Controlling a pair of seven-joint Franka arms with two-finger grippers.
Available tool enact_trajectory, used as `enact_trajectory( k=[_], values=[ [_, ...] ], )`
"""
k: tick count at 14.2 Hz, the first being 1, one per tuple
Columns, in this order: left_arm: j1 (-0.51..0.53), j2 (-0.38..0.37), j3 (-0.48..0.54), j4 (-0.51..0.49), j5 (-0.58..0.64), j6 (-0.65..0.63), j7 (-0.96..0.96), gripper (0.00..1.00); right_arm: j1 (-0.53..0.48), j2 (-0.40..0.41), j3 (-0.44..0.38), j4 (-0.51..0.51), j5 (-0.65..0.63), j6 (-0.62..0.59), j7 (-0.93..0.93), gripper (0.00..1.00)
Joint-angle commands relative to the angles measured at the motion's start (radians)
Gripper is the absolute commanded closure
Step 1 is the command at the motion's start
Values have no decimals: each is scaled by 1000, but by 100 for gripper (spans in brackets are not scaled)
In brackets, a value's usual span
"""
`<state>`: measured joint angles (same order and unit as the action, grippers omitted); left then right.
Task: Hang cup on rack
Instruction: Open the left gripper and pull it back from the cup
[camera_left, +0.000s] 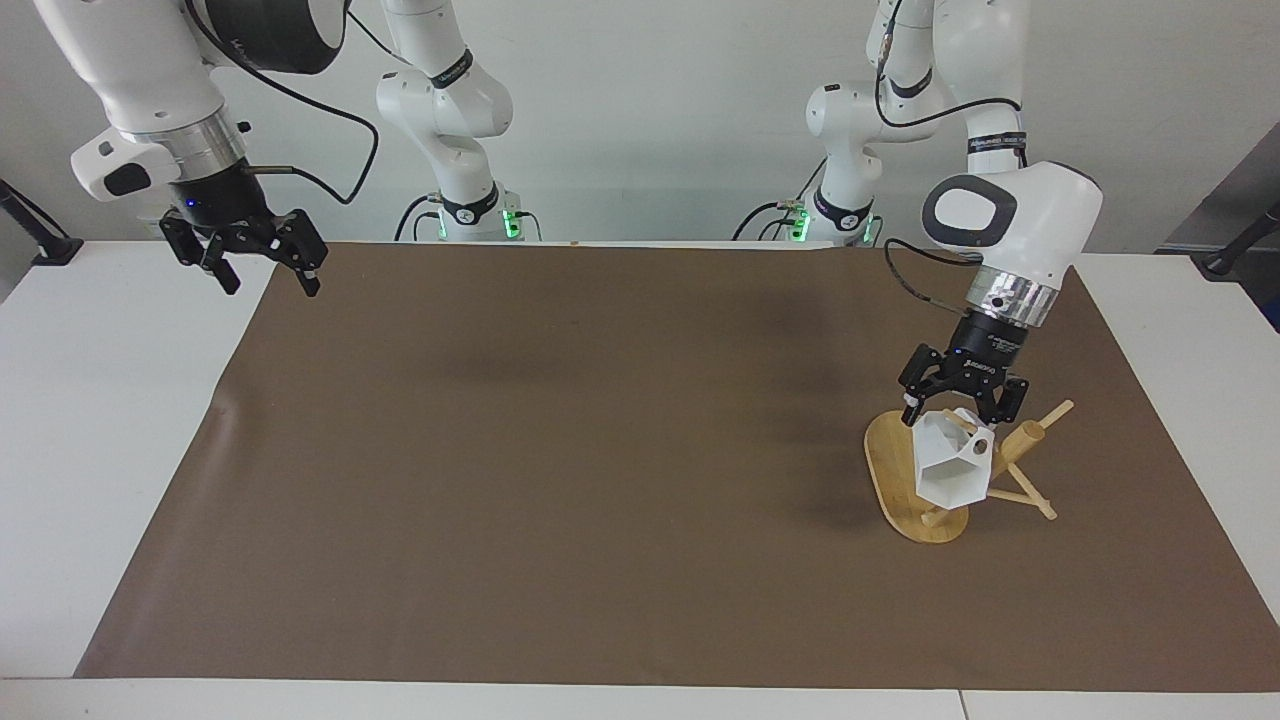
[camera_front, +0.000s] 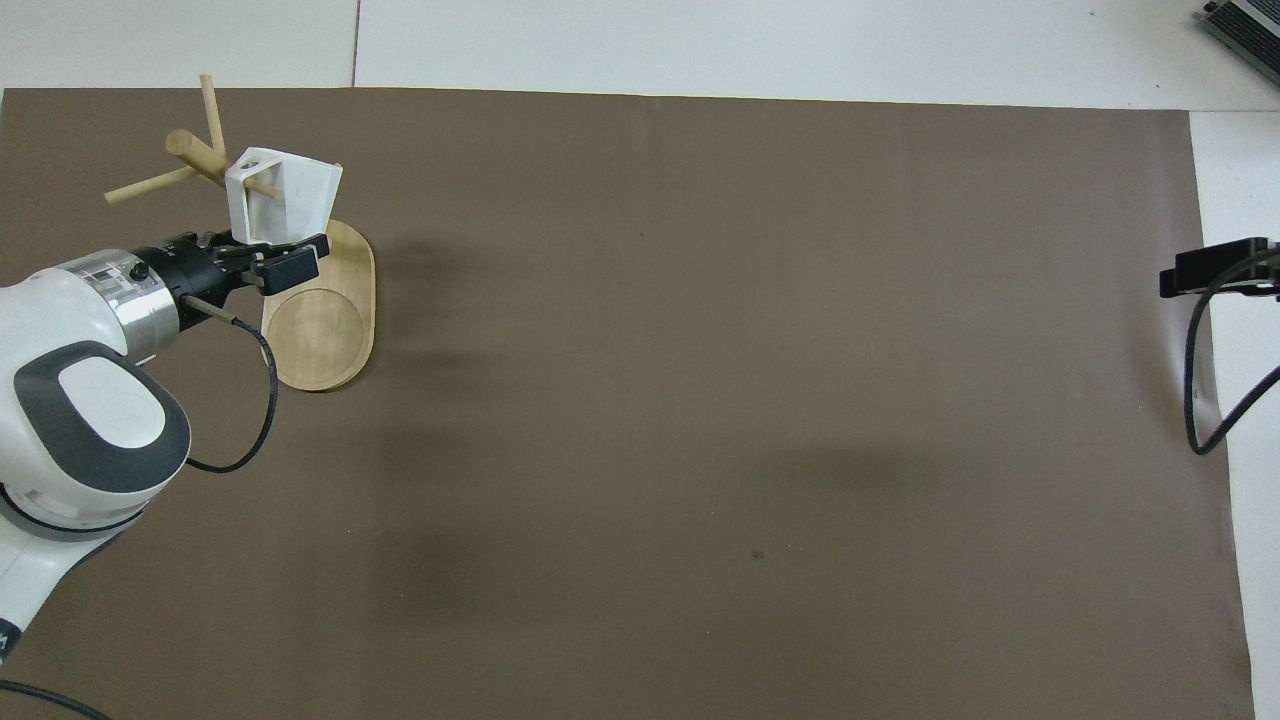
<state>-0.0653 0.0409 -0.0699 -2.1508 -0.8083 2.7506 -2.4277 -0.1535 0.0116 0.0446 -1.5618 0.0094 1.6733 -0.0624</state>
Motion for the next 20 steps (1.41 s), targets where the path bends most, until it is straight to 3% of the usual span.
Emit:
enact_trajectory(
  k=[1, 7, 14, 20],
  values=[
    [38, -35, 10, -5, 85, -78, 6, 0, -11, -27, 6, -29, -20, -18, 23, 0],
    [120, -110, 9, 2, 346, -230, 47, 0, -15, -28, -8, -30, -19, -15, 24, 0],
    [186, -142, 10, 86, 471, -468, 392, 0, -15, -28, -21, -30, -20, -30, 24, 0],
    [205, -148, 12, 132, 514, -560, 821, 0, -12, -28, -17, -29, -19, -30, 19, 0]
  ],
)
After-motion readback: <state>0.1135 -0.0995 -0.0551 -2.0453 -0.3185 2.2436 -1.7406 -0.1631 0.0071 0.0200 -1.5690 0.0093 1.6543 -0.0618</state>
